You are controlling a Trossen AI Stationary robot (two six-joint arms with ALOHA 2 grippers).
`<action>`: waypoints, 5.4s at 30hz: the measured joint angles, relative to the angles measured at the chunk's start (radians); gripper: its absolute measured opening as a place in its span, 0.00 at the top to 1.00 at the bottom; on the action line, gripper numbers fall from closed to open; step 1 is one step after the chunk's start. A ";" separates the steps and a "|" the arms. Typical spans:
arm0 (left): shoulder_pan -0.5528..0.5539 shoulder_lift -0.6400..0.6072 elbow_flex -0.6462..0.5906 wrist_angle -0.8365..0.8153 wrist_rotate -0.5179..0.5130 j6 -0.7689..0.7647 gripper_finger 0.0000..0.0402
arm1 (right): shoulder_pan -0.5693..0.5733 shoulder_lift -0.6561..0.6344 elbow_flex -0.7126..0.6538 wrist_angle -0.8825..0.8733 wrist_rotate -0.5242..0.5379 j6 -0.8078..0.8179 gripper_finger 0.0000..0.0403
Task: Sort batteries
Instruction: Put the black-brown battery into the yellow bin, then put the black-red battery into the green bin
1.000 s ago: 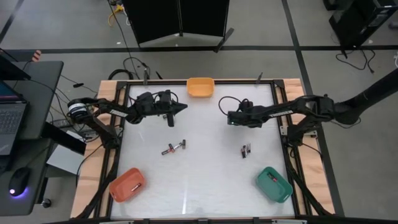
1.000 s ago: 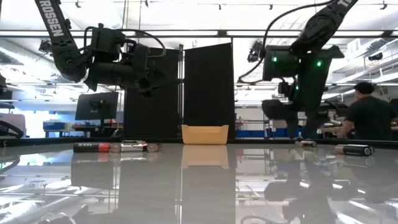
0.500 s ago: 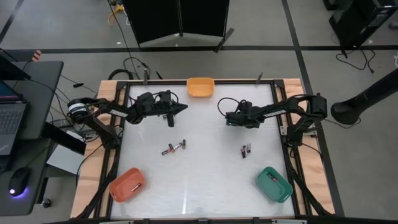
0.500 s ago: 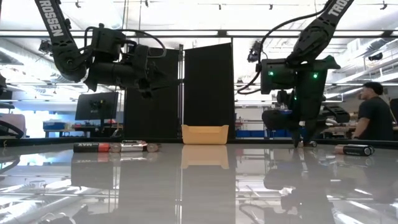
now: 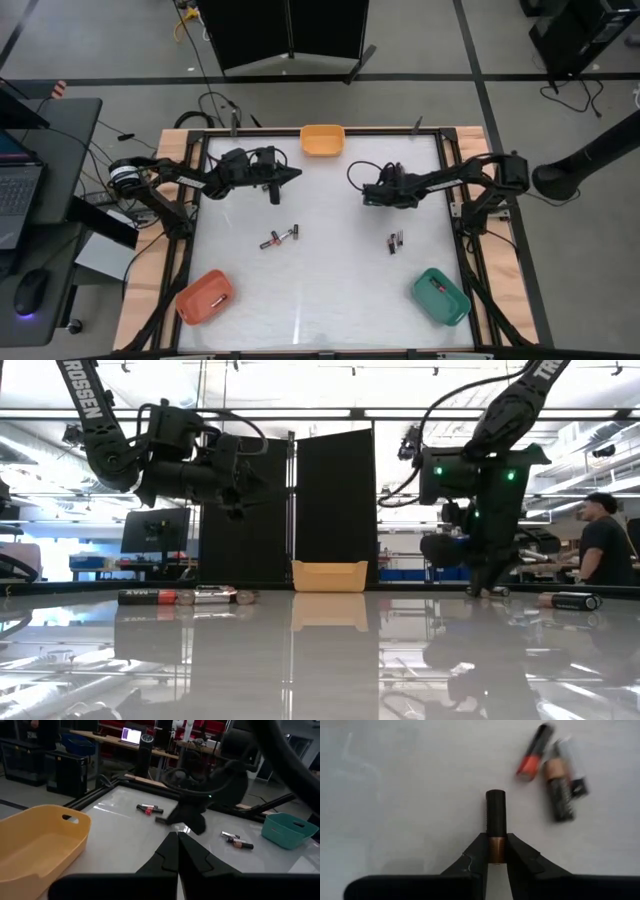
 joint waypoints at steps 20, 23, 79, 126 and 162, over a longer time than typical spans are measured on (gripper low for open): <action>-0.004 0.000 0.000 0.019 0.003 0.000 0.99 | -0.202 -0.017 0.455 0.167 -0.187 -1.013 0.86; -0.009 0.000 0.000 0.020 0.002 0.000 0.99 | -0.266 0.057 0.554 0.154 -0.278 -1.172 0.86; -0.038 0.000 0.000 0.020 -0.018 -0.026 0.99 | -0.457 0.627 1.045 -0.114 -0.549 -1.826 0.60; -0.130 -0.350 0.003 -0.738 -0.016 0.114 0.99 | 0.141 0.005 0.018 0.858 -0.414 -1.156 0.98; -0.737 -0.211 0.227 -1.568 -0.461 -0.471 0.62 | 0.262 0.007 0.001 0.882 -0.260 -1.161 0.98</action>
